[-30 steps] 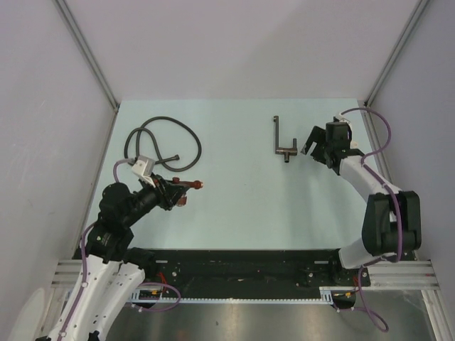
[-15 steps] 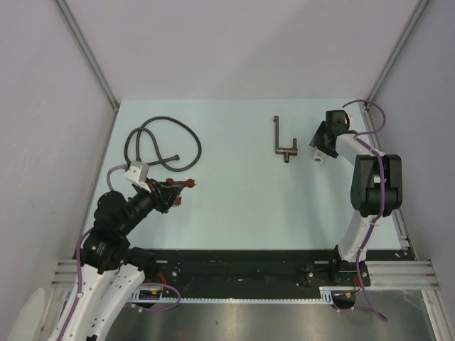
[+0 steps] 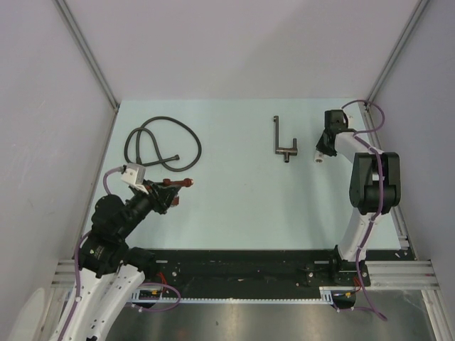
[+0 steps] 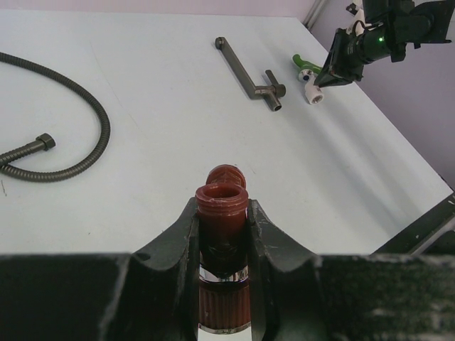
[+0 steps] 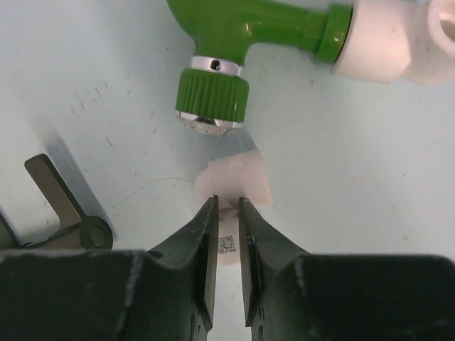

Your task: Install the water faucets

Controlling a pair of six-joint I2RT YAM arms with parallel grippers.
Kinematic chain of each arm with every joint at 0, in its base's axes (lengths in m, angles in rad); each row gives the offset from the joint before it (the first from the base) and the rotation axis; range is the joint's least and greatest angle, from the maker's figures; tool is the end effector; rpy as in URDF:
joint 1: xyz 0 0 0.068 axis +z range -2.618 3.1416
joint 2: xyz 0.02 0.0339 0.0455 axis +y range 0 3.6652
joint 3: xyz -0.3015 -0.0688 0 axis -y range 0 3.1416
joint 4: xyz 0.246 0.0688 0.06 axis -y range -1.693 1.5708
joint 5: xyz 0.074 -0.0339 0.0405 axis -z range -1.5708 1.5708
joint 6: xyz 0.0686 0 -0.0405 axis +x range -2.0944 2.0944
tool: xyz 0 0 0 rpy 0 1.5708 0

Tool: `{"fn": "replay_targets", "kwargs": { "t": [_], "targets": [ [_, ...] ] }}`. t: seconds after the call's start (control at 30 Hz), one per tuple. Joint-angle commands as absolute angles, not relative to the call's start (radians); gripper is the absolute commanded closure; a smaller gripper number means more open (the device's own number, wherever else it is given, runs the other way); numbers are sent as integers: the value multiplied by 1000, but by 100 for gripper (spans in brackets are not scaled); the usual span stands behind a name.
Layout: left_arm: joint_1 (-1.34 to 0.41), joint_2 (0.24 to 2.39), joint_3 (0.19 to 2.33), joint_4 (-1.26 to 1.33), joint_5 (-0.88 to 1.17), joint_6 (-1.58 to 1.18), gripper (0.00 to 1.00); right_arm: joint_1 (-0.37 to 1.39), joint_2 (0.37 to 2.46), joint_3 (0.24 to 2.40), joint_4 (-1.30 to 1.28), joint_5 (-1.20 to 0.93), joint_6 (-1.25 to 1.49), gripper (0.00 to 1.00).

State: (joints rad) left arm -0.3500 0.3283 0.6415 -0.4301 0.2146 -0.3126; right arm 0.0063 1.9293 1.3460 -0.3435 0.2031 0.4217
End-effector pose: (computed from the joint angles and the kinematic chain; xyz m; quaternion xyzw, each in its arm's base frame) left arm 0.0797 -0.0447 0.3271 0.0851 0.7414 -0.2906 0.5988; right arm 0.4490 -0.0110 0.1975 0.2260 0.9168 -0.0271 0.3281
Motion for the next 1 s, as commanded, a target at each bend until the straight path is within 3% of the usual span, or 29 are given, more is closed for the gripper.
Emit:
{"fn": "replay_targets", "kwargs": {
  "t": [0.0,0.23,0.43,0.63,0.8,0.87,0.97],
  "targets": [
    [-359,307,653,-407,190,-299,100,58,1870,1287,-442,253,431,81],
    [-371,301,650,-407,181,-304,100,127,1688,1065,-425,209,468,81],
    [-374,301,647,-403,181,-308,100,285,1557,927,-443,187,538,79],
    [-374,305,643,-403,176,-311,100,469,1483,911,-465,192,607,60],
    [-376,307,640,-402,178,-314,100,498,1407,911,-489,172,612,31],
    [-374,307,638,-402,178,-316,100,508,1388,901,-502,173,607,24],
    [-374,305,638,-400,179,-318,100,509,1367,865,-499,153,611,22]
  ]
}}
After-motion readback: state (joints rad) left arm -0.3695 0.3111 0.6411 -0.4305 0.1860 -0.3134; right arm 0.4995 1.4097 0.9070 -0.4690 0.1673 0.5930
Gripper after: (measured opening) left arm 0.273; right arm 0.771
